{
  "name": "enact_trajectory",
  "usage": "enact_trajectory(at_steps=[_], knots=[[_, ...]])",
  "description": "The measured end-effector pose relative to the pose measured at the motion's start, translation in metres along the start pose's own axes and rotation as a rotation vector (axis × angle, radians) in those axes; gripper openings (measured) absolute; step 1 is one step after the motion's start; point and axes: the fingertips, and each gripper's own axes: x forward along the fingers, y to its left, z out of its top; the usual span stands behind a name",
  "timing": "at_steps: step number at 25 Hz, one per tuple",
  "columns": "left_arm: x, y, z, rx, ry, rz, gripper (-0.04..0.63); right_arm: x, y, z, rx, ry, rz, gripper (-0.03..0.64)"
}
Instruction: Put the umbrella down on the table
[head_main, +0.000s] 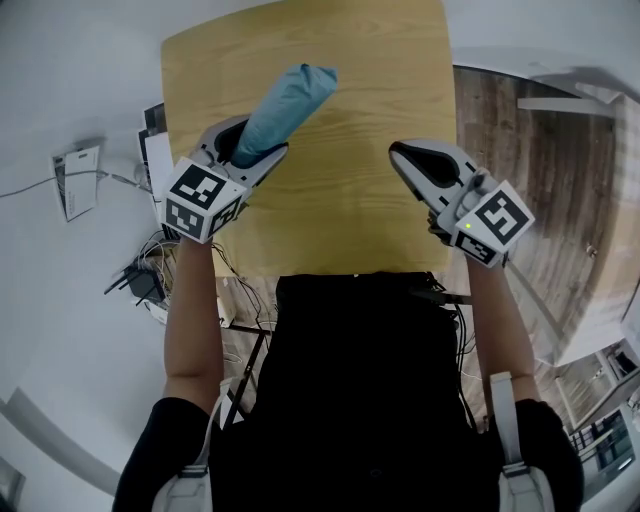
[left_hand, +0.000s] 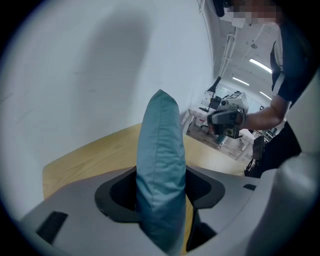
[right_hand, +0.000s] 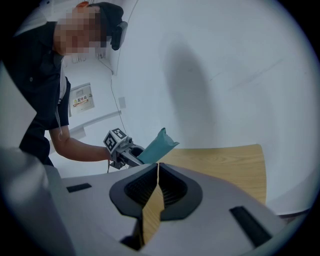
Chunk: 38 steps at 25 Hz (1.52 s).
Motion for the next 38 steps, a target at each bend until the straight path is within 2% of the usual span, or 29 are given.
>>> enact_trajectory(at_steps=[9, 15, 29, 34, 38], knots=[[0.027, 0.006, -0.029, 0.083, 0.176, 0.036, 0.275, 0.002, -0.011, -0.010, 0.026, 0.006, -0.021, 0.021], [0.038, 0.005, -0.045, 0.075, 0.266, 0.034, 0.275, 0.002, -0.009, -0.016, 0.040, 0.009, -0.022, 0.021], [0.056, 0.013, -0.060, 0.062, 0.351, 0.022, 0.276, 0.009, -0.011, -0.019, 0.052, 0.015, -0.023, 0.021], [0.061, 0.013, -0.062, 0.036, 0.350, 0.015, 0.276, 0.010, -0.011, -0.022, 0.060, 0.020, -0.021, 0.021], [0.064, 0.014, -0.065, 0.043, 0.370, 0.013, 0.276, 0.012, -0.010, -0.024, 0.064, 0.026, -0.019, 0.021]])
